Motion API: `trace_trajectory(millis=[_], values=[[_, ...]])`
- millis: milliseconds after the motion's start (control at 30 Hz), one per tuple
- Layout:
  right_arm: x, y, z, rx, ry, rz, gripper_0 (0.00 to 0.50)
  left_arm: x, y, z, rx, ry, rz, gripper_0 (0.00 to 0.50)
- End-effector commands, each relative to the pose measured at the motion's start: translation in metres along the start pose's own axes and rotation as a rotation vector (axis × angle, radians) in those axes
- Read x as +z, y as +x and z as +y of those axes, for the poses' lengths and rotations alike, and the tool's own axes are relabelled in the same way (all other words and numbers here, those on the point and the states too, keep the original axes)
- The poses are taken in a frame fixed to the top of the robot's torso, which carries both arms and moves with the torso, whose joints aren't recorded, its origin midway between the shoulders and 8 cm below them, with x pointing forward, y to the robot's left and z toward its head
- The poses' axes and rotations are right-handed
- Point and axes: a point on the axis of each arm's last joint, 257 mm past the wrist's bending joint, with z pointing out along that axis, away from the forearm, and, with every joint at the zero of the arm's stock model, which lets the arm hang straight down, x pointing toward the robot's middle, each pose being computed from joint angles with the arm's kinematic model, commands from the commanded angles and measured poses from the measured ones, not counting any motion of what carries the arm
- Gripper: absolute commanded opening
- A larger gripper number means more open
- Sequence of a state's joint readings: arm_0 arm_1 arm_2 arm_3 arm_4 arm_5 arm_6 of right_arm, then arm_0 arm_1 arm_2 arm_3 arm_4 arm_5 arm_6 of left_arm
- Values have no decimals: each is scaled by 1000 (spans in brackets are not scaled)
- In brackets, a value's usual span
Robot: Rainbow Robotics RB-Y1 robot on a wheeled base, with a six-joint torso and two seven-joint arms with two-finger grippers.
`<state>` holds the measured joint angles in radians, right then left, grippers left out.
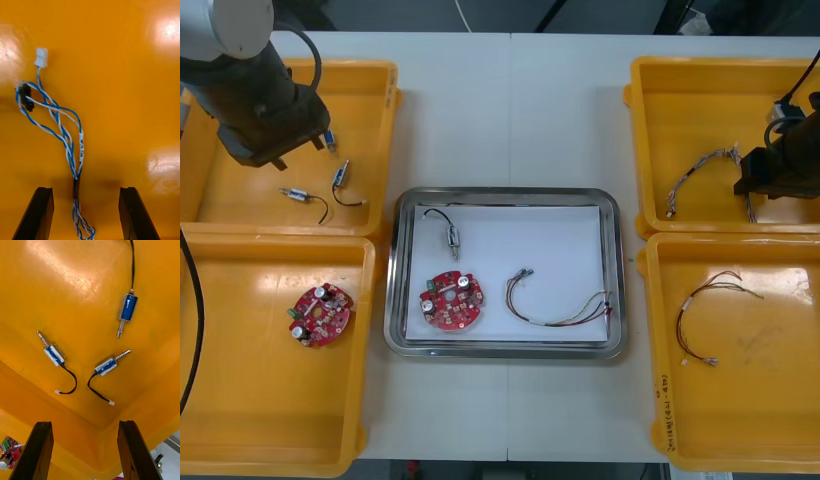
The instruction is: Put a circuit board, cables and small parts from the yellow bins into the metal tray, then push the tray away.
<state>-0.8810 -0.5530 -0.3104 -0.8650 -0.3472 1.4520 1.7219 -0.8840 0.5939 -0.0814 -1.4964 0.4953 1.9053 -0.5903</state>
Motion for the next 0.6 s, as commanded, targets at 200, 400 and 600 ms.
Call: trace_trajectory(millis=[200, 400, 600], values=[[14, 5, 9, 3, -2, -12, 500, -13, -61, -3, -148, 43, -51, 500], [19, 5, 9, 6, -1, -27, 500, 3, -66, 1, -189, 58, -24, 500], [23, 8, 11, 4, 0, -25, 500, 24, -64, 3, -212, 74, 12, 500]])
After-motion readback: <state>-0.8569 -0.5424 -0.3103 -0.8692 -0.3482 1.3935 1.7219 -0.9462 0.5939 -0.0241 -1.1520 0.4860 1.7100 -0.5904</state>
